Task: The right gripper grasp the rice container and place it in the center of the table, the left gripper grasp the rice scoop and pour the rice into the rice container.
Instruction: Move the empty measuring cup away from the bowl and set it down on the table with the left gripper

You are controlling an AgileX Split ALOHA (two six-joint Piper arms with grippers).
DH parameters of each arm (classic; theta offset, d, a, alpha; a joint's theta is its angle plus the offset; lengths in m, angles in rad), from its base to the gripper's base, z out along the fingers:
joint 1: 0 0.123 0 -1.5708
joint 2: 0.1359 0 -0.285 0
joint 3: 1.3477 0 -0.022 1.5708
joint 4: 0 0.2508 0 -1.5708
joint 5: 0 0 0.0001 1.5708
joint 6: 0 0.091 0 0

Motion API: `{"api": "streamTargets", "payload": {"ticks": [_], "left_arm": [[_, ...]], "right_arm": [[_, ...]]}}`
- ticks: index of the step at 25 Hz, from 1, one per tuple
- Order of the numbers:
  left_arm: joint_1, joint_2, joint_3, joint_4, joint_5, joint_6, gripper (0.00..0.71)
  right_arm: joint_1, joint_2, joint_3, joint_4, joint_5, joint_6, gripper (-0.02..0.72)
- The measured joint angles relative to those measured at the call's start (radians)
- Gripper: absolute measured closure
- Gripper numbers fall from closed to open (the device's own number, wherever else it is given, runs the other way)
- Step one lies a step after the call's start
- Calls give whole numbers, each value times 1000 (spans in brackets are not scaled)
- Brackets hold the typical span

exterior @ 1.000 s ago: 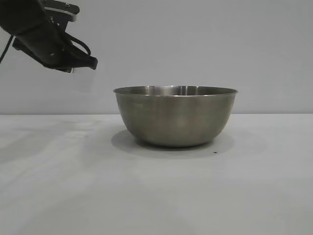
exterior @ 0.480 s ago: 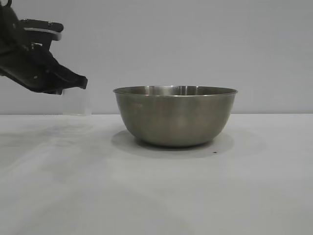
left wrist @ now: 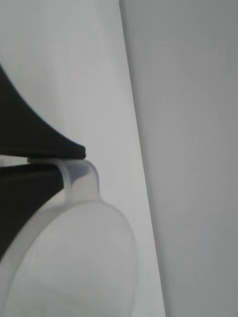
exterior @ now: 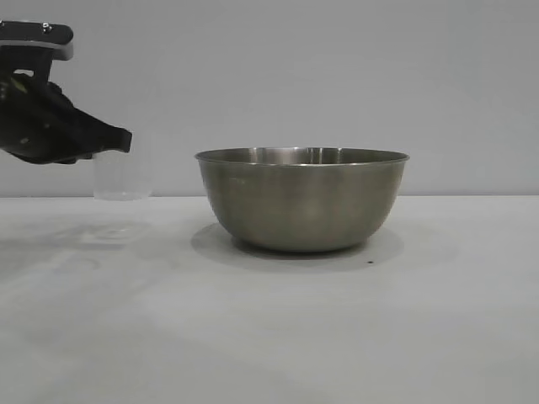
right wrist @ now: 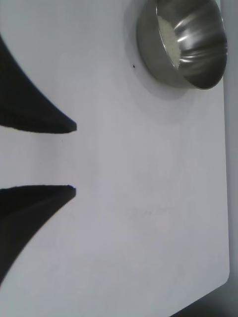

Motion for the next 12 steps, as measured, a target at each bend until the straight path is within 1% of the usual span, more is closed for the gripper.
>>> {"api": "streamTargets", "payload": {"ticks": [3, 9, 12], "left_arm": [[0, 9, 0, 5, -11, -4, 710], [0, 86, 0, 45, -80, -6, 710], [0, 92, 0, 59, -91, -8, 710]], "right_arm": [[0, 0, 0, 0, 0, 0, 449], [0, 0, 0, 0, 0, 0, 449], [0, 0, 0, 0, 0, 0, 449]]}}
